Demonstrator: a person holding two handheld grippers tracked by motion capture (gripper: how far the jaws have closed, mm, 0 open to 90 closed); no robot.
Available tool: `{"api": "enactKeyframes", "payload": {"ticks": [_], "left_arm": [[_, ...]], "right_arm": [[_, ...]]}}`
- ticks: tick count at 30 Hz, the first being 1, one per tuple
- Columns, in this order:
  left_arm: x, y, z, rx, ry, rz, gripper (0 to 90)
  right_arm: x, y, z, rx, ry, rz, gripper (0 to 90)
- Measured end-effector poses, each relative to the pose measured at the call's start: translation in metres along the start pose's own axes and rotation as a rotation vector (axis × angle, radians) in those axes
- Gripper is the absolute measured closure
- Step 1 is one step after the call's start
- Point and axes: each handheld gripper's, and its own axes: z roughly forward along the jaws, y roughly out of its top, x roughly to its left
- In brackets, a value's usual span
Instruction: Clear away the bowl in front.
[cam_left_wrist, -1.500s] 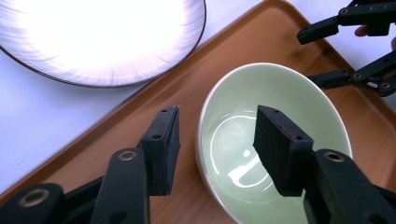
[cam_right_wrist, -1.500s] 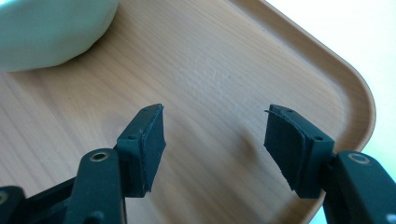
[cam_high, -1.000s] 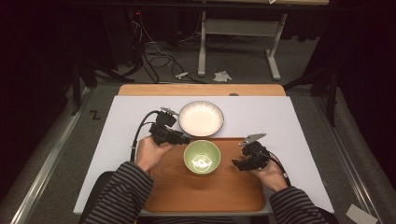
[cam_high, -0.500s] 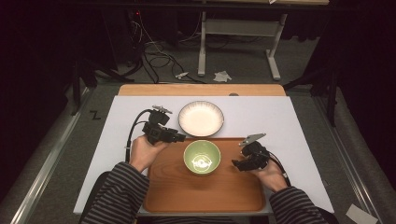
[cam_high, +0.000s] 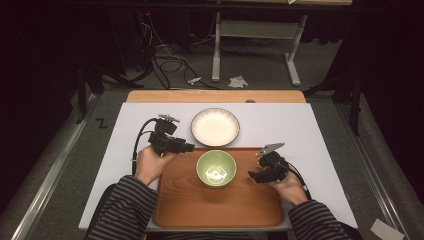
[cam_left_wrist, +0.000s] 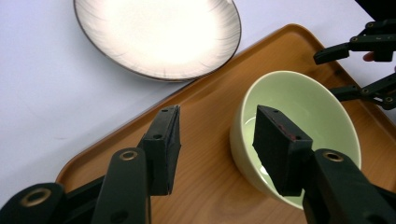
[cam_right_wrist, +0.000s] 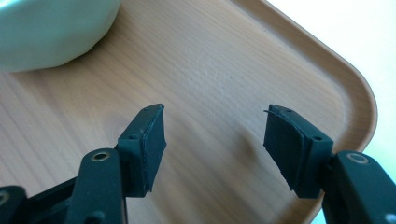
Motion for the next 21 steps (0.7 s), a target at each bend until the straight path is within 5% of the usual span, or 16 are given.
{"api": "enactKeyframes", "payload": {"ticks": [21], "left_arm": [[0.019, -0.006, 0.016, 0.01, 0.032, -0.068, 49.9]], "right_arm": [[0.001, 0.001, 0.0, -0.004, -0.002, 0.001, 40.6]]}}
